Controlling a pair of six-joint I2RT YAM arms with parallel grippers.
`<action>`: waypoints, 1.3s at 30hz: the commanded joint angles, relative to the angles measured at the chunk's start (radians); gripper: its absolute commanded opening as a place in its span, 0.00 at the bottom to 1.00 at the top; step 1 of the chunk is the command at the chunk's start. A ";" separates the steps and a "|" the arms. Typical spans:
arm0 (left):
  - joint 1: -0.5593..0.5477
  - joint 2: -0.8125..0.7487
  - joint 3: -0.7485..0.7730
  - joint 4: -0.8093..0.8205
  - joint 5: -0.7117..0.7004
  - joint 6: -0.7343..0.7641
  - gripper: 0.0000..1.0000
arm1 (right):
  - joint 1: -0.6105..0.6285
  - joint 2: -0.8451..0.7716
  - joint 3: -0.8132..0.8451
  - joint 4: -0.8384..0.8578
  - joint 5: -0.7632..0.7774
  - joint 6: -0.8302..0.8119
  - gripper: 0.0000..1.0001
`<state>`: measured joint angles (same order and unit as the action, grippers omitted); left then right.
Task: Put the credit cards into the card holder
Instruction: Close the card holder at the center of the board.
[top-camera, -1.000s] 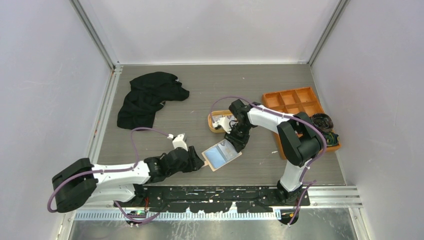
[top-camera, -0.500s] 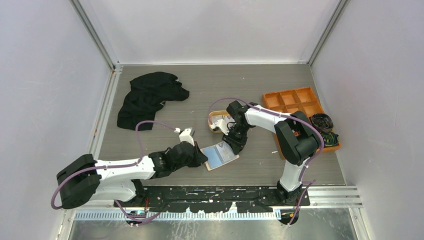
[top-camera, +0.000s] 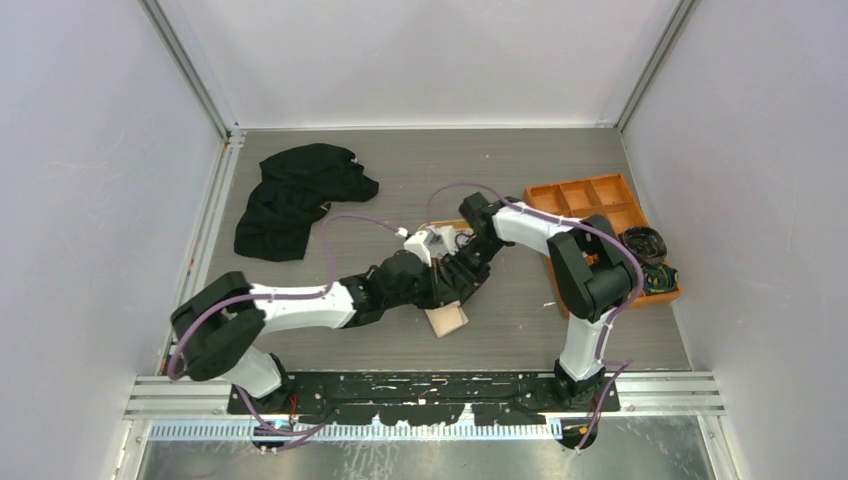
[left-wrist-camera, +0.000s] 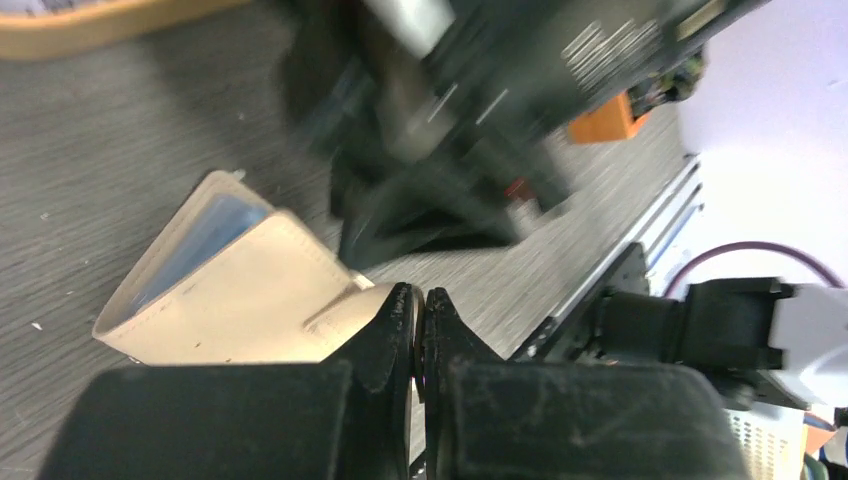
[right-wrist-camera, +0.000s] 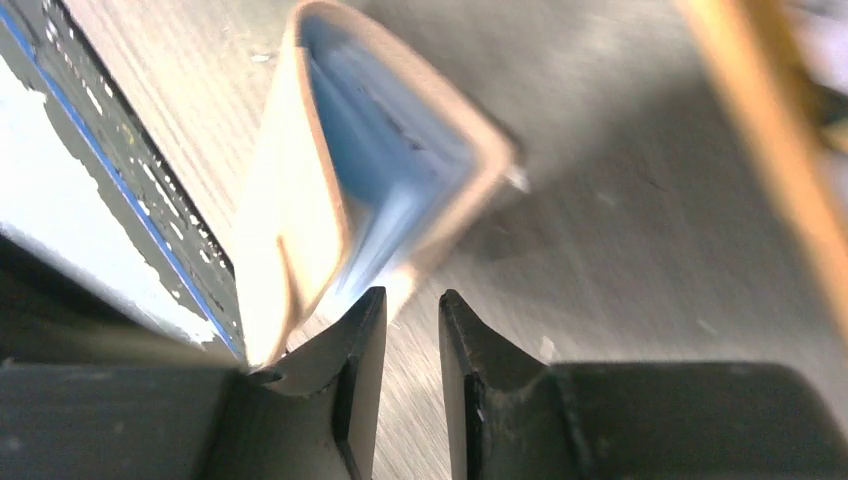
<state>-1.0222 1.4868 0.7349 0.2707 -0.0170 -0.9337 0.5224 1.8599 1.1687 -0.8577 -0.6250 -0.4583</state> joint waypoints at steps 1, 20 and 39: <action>0.008 0.073 0.025 0.127 0.072 -0.007 0.00 | -0.137 -0.137 0.021 0.034 -0.006 0.070 0.33; 0.099 0.277 0.021 0.342 0.173 -0.161 0.64 | -0.272 -0.553 -0.246 -0.443 -0.518 -1.242 0.56; 0.118 -0.248 -0.260 0.141 -0.085 -0.015 0.64 | 0.135 -0.485 -0.405 0.420 0.098 -0.470 0.30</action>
<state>-0.9089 1.3750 0.5743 0.4397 -0.0002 -0.9993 0.6472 1.3262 0.7166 -0.5117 -0.6575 -0.9886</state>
